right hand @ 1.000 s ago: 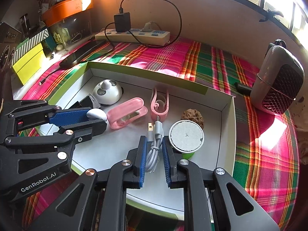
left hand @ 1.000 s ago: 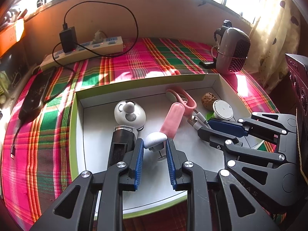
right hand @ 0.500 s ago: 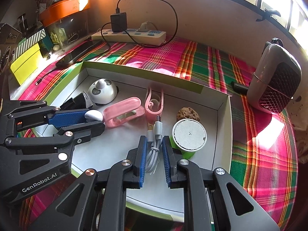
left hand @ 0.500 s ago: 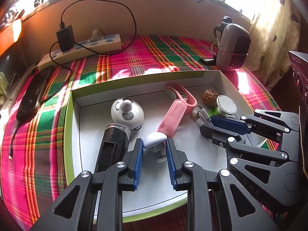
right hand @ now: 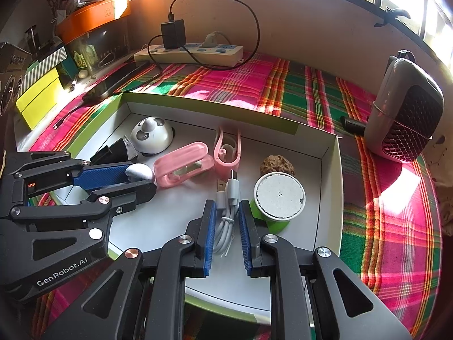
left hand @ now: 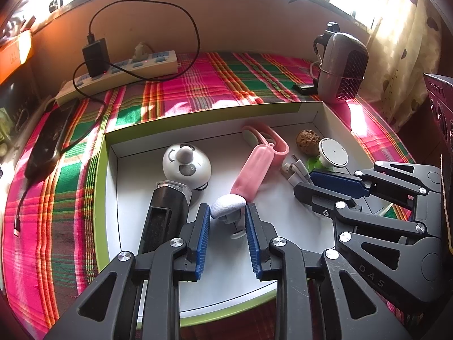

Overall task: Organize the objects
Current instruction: 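Lower the white knob into the box and open the left gripper while the right holds the cable above it, then lower the white USB cable into the box and open the right gripper, then withdraw both grippers from the box toward the walnut and white cap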

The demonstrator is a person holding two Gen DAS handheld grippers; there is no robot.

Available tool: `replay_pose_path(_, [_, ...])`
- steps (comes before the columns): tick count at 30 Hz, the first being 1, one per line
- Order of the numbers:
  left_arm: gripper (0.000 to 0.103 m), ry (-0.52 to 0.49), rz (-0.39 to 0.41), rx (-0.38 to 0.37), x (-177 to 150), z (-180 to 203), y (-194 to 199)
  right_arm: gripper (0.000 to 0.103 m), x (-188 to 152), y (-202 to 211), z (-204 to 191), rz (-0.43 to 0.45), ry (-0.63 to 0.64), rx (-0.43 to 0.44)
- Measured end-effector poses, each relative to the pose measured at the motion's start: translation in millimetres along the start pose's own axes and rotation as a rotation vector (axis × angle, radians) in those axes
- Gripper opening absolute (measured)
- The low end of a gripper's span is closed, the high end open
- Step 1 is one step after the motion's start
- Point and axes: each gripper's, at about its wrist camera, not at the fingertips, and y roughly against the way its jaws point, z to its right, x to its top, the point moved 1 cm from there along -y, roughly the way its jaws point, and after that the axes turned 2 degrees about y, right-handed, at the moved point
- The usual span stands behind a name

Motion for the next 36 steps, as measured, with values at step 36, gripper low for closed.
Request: replay_pose_path(36, [0.030,0.010,0.108,0.011,-32.7,6.5,62.5,0.033,-29.4,64.5,-2.2,0.117,-0.079,-0.009])
